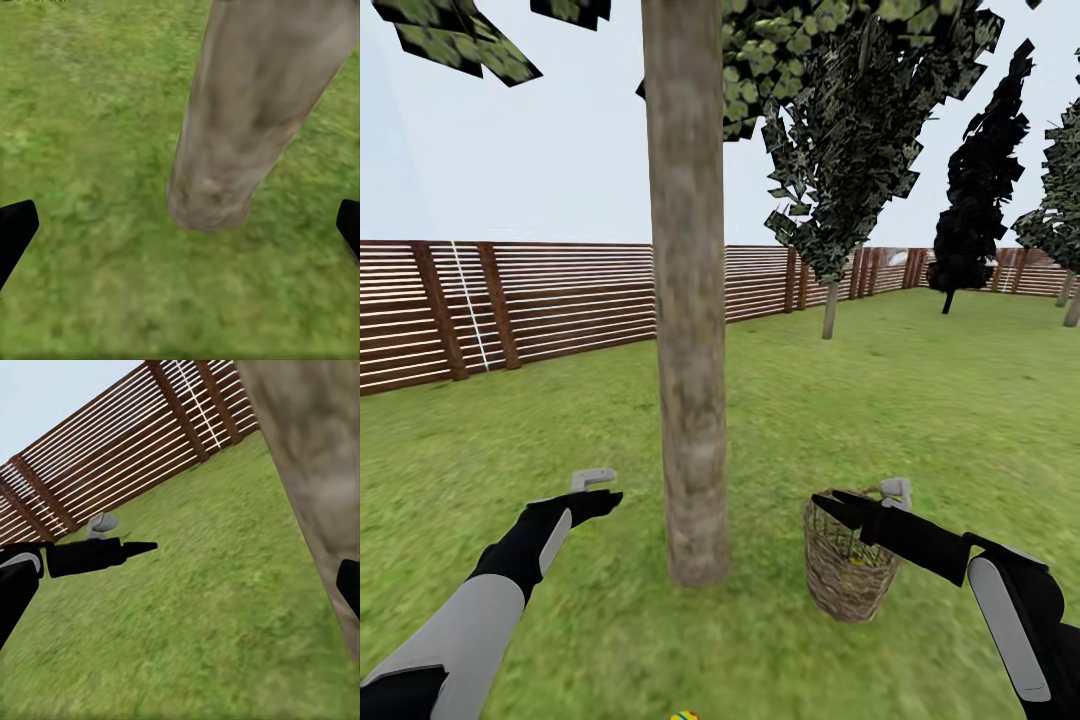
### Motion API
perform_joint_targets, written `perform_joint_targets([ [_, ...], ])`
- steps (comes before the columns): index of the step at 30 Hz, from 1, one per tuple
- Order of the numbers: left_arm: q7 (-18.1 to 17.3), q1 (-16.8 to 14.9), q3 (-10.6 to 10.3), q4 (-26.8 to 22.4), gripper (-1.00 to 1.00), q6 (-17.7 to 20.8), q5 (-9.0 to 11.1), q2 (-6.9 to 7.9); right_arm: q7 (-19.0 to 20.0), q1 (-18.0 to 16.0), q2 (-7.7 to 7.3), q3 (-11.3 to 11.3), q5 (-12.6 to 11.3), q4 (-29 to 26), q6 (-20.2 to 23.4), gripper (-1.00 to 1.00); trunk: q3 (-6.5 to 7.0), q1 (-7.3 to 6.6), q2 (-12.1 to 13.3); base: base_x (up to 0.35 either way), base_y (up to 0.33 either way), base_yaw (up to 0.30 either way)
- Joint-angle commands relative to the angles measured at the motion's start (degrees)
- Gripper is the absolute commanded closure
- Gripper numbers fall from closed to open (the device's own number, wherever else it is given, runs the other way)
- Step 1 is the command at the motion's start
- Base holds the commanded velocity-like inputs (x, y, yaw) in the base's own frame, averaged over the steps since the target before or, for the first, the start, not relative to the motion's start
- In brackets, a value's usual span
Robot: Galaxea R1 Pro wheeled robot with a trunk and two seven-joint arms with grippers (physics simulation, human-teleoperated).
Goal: Take the three Easter eggs out of the wicker basket on the lawn in the garden, then place them on the lawn next to a single tree (choose any tree) so that all three eggs are next to the same tree and none are left in the basket.
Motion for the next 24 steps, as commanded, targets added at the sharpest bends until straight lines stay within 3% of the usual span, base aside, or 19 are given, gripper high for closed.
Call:
perform_joint_targets([
  [1, -0.3, 0.0, 0.2, -0.1, -1.0, 0.4, 0.2, -0.03, 0.1, 0.0, 0.0, 0.0, -0.1, 0.0, 0.3, -1.0, 0.12, -0.23, 0.4, 0.0, 0.0, 0.0],
  [24, -0.3, 0.0, 0.2, -0.1, -1.0, 0.4, 0.2, -0.03, -0.1, 0.0, 0.0, 0.4, -0.1, 0.4, 0.3, -1.0, 4.25, -5.28, 9.6, 0.0, 0.0, 0.0],
])
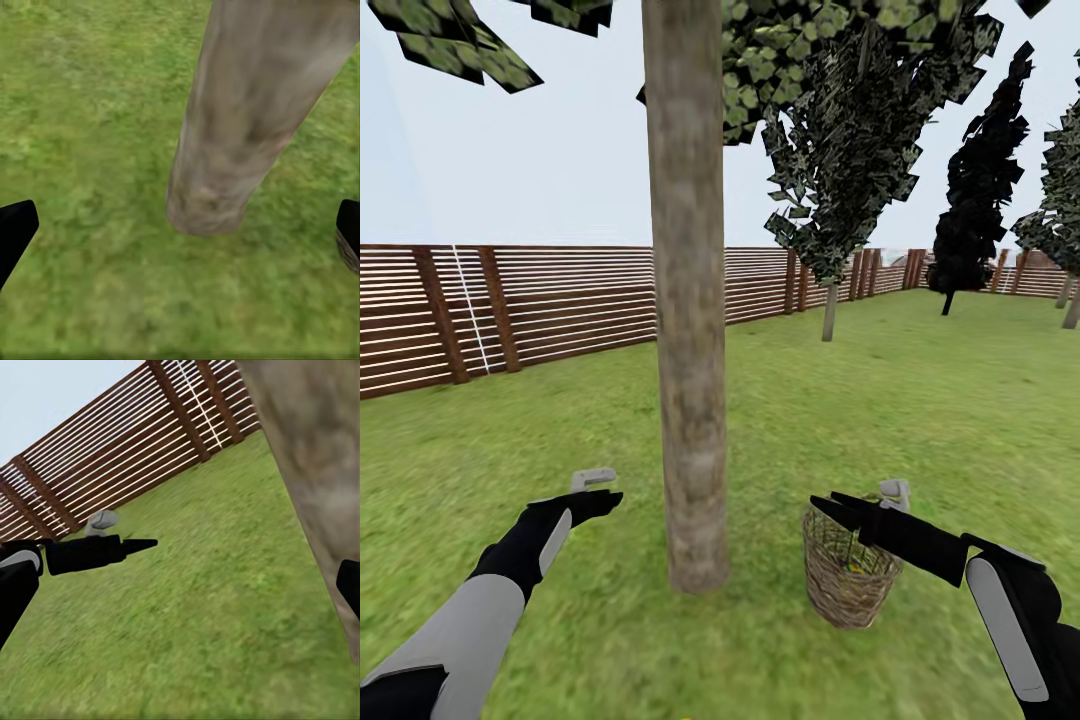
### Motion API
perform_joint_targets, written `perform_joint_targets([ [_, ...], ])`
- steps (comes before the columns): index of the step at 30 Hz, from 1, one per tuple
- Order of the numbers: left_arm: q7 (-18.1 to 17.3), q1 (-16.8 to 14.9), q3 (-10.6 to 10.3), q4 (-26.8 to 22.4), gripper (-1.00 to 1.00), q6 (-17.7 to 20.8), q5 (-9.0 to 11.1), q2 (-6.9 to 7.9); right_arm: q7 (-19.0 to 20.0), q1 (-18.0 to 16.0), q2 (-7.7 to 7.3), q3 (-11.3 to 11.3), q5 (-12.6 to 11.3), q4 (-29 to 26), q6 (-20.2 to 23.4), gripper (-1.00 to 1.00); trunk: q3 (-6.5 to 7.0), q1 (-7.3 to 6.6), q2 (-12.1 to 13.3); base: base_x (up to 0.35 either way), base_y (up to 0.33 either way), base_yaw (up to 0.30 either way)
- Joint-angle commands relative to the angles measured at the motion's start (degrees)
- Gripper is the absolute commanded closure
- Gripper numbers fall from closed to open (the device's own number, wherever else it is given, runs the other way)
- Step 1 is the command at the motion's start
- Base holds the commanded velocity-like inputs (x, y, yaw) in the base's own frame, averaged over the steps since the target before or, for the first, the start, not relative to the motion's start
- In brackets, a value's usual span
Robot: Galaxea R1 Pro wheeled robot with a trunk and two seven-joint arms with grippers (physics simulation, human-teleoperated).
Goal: Take the three Easter eggs out of the wicker basket on the lawn in the garden, then place them on the lawn next to a single tree (choose any tree) so that all three eggs are next to the same tree and none are left in the basket.
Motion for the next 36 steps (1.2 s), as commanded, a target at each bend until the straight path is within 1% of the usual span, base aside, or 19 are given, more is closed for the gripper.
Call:
perform_joint_targets([
  [1, -0.2, 0.0, 0.2, -0.1, -1.0, 0.4, 0.2, -0.03, 0.1, 0.0, 0.0, 0.0, -0.1, 0.0, 0.3, -1.0, 0.11, -0.23, 0.4, 0.0, 0.0, 0.0],
  [36, -0.3, 0.0, 0.2, -0.1, -1.0, 0.4, 0.2, -0.01, 0.0, 0.0, 0.26, 0.1, -0.1, 0.1, 0.4, -1.0, 6.4, -7.91, 14.4, 0.0, 0.0, 0.0],
])
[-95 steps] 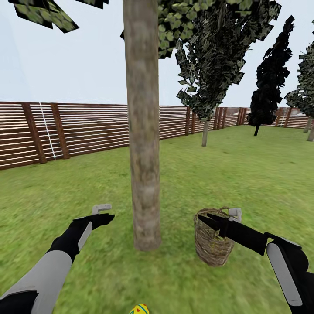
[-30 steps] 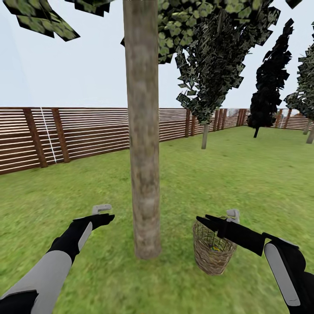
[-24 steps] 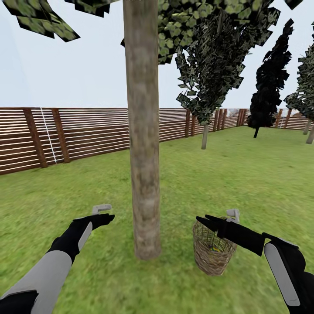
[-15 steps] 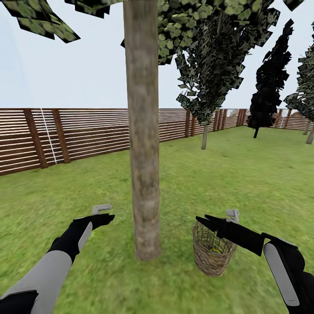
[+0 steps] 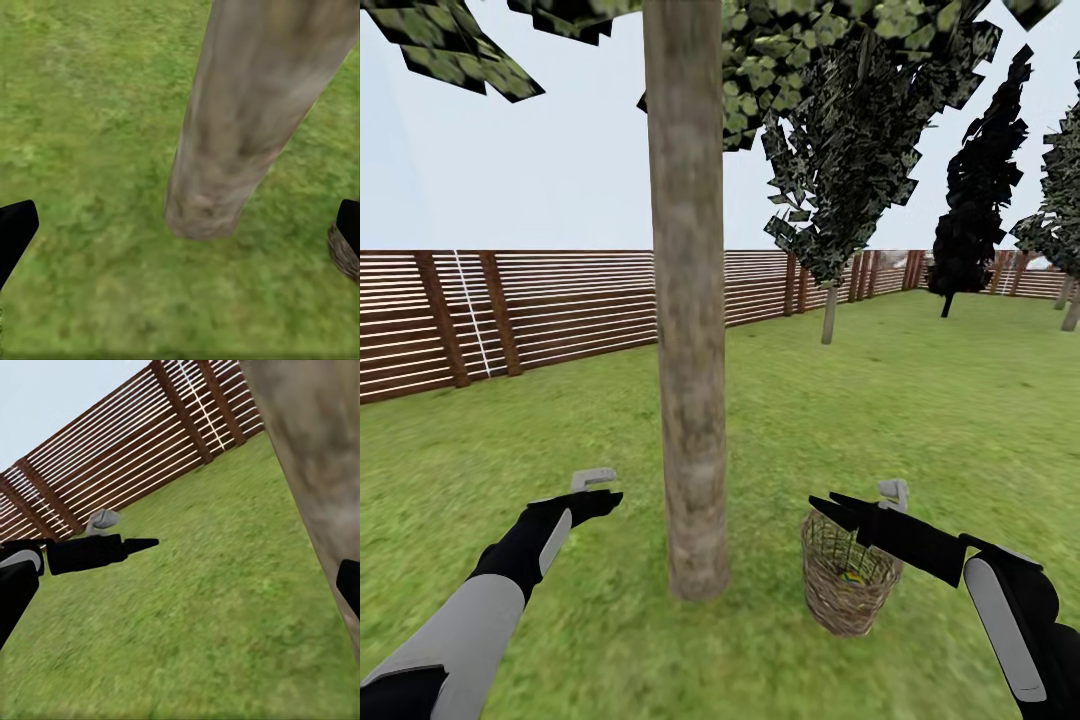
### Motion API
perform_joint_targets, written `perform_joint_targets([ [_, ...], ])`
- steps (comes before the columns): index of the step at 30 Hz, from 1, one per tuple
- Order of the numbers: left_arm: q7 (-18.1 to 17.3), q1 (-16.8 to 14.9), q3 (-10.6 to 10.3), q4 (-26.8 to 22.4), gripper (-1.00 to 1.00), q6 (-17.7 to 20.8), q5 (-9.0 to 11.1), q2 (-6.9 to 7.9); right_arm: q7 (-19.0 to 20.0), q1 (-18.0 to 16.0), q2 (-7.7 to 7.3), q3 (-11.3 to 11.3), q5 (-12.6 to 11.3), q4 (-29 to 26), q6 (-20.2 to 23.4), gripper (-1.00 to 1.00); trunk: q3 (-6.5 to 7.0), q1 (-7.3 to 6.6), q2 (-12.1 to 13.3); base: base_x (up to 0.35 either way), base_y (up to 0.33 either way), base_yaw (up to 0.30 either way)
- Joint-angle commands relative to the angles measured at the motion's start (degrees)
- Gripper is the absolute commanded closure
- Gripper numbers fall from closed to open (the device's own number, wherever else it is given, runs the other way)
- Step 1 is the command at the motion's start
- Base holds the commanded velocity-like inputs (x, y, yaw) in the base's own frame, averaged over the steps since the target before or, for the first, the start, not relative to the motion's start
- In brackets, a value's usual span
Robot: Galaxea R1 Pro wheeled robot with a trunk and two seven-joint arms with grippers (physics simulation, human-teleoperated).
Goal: Take the three Easter eggs out of the wicker basket on the lawn in the garden, then place them on the lawn next to a single tree (choose any tree) so that all three eggs are next to the same tree and none are left in the basket.
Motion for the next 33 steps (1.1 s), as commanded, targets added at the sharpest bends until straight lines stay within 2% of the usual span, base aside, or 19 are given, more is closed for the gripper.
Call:
perform_joint_targets([
  [1, -0.2, 0.0, 0.2, -0.1, -1.0, 0.4, 0.2, -0.03, 0.1, 0.0, 0.0, 0.0, -0.1, 0.0, 0.3, -1.0, 0.11, -0.22, 0.4, 0.0, 0.0, 0.0],
  [33, -0.2, 0.0, 0.2, -0.1, -1.0, 0.4, 0.2, 0.0, -0.1, 0.0, 0.0, 0.2, -0.1, 0.2, 0.3, -1.0, 5.85, -7.25, 13.2, 0.0, 0.0, 0.0],
])
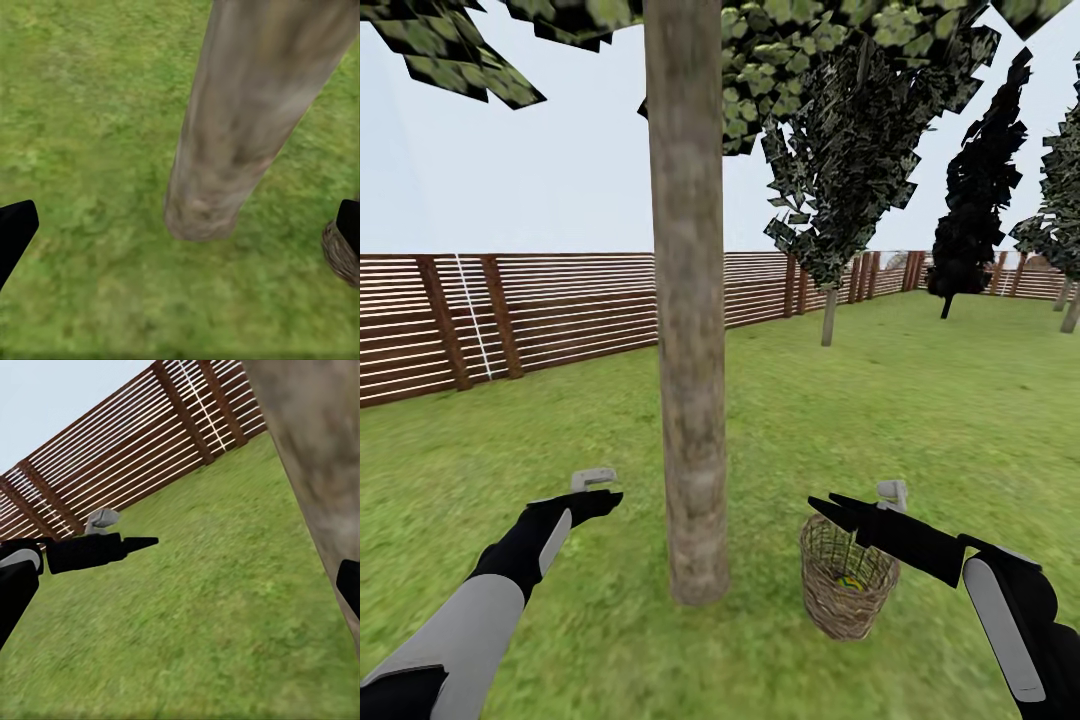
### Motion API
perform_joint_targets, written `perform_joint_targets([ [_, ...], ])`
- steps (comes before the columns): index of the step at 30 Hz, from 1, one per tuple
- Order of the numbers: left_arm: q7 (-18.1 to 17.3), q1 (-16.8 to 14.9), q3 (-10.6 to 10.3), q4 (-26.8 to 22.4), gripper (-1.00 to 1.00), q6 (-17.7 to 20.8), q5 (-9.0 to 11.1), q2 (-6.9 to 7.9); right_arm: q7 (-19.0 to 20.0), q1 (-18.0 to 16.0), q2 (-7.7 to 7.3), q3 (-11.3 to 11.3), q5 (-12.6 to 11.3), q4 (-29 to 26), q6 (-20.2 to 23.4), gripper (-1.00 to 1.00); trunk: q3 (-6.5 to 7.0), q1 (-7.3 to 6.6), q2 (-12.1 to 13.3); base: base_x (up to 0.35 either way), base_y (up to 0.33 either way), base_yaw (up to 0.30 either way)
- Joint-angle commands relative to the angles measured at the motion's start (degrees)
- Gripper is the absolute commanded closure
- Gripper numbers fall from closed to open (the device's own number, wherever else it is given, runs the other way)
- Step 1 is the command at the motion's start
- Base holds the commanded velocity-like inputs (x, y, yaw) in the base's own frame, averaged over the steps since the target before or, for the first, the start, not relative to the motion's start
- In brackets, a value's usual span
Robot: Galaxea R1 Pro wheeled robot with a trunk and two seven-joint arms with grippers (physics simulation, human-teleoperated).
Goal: Take the three Easter eggs out of the wicker basket on the lawn in the garden, then place them on the lawn next to a single tree (choose any tree) so that all three eggs are next to the same tree and none are left in the basket.
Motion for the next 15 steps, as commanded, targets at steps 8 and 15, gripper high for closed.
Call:
perform_joint_targets([
  [8, -0.2, 0.0, 0.2, -0.1, -1.0, 0.4, 0.2, -0.04, 0.1, -0.1, 0.0, 0.0, -0.1, 0.0, 0.3, -1.0, 1.35, -1.75, 3.2, 0.0, 0.0, 0.0],
  [15, -0.2, 0.0, 0.2, -0.1, -1.0, 0.4, 0.2, -0.06, 0.0, -0.1, 0.0, 0.0, -0.1, 0.0, 0.3, -1.0, 2.61, -3.29, 6.0, 0.0, 0.0, 0.0],
])
